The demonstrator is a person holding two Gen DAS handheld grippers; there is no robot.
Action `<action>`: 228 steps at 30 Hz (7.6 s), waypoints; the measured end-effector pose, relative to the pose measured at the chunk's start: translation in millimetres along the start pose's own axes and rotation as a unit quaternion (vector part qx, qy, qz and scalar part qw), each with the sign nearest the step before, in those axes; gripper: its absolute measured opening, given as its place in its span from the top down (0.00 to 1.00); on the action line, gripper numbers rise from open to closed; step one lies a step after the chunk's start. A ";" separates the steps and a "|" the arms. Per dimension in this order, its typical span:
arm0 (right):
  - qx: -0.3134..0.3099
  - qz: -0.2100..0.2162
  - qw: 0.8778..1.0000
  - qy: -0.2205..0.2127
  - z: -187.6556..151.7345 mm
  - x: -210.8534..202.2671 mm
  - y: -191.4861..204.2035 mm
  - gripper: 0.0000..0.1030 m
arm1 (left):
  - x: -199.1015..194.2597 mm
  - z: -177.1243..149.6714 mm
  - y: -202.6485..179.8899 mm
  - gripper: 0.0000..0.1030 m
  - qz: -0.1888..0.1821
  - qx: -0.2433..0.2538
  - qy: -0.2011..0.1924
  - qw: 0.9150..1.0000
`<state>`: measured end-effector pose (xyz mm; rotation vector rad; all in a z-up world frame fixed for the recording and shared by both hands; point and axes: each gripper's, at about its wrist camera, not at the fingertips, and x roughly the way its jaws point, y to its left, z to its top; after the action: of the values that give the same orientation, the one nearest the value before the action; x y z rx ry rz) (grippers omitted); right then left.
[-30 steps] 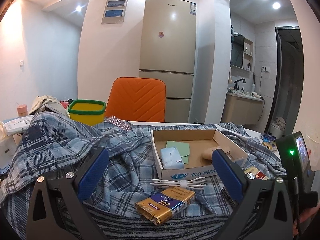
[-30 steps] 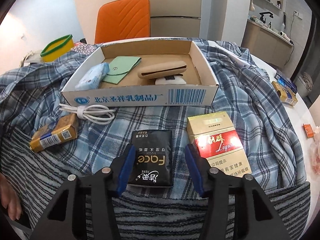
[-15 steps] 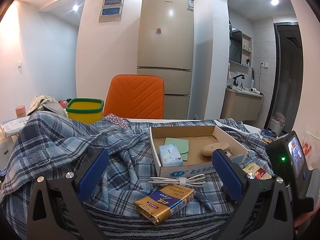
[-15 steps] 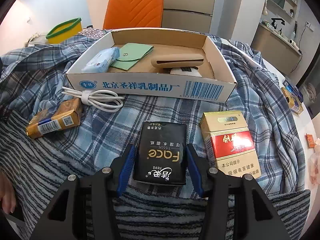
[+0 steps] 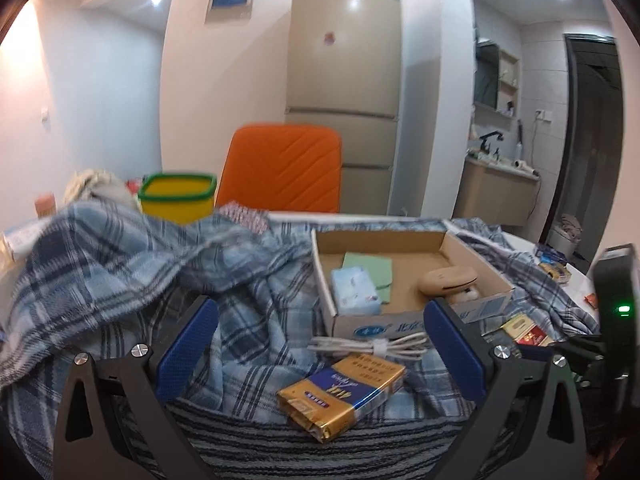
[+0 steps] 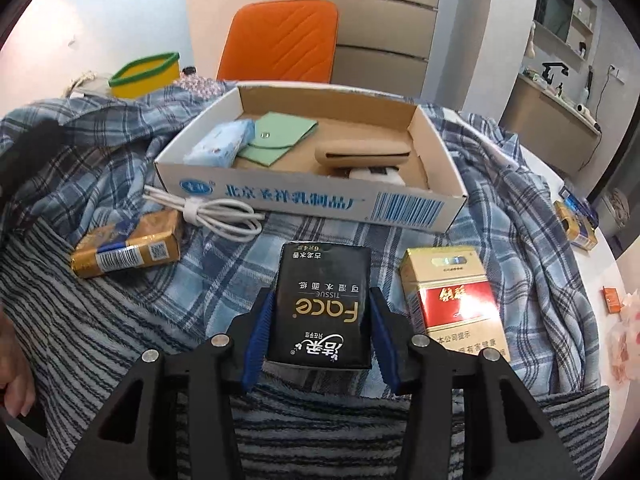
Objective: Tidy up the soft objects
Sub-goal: 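Grasp the black Face tissue pack with the right gripper, then grasp the gold-blue Liqun box with the left gripper while the right gripper holds the tissue pack, then lower the Liqun box and tissue pack into the cardboard box and open both grippers, then withdraw both grippers from the box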
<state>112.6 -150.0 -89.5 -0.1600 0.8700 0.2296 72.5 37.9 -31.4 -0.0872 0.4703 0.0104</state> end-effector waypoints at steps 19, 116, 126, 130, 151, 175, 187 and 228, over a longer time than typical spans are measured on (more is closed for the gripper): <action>0.007 0.000 0.999 -0.031 -0.5 -13.4 -1.8 0.53 | 43.8 -11.7 18.8 0.01 -0.065 -0.051 0.139 0.987; 0.022 -0.002 0.932 -0.361 3.2 -150.3 -15.4 0.53 | -103.4 54.8 -34.5 0.12 -0.081 0.064 -0.195 0.975; 0.024 -0.034 0.931 -0.362 92.7 -147.9 -44.0 0.53 | -68.8 108.5 -47.3 0.12 -0.080 0.034 -0.236 0.968; 0.058 0.001 0.938 -0.340 117.6 -131.4 -59.9 0.53 | -56.2 119.2 -50.2 0.12 -0.073 0.031 -0.257 0.963; 0.015 -0.020 0.986 -0.167 133.0 25.9 -65.5 0.53 | 33.4 82.5 -40.6 0.12 -0.069 0.047 -0.173 0.981; 0.017 0.010 0.992 -0.122 119.2 43.0 -66.9 0.25 | 82.5 73.1 -54.3 0.10 -0.065 0.075 -0.062 0.993; 0.040 -0.028 0.989 -0.138 123.1 30.1 -93.8 0.19 | 103.0 66.1 -57.1 0.01 -0.076 0.068 0.013 0.995; -0.017 -0.028 0.971 -0.237 0.0 -82.0 -78.8 0.13 | -40.2 14.7 -64.7 0.00 -0.074 0.069 -0.139 0.985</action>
<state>82.4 -237.0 -22.7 -0.1534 0.3862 0.2179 45.2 -24.9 5.1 0.0150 0.1829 -0.1542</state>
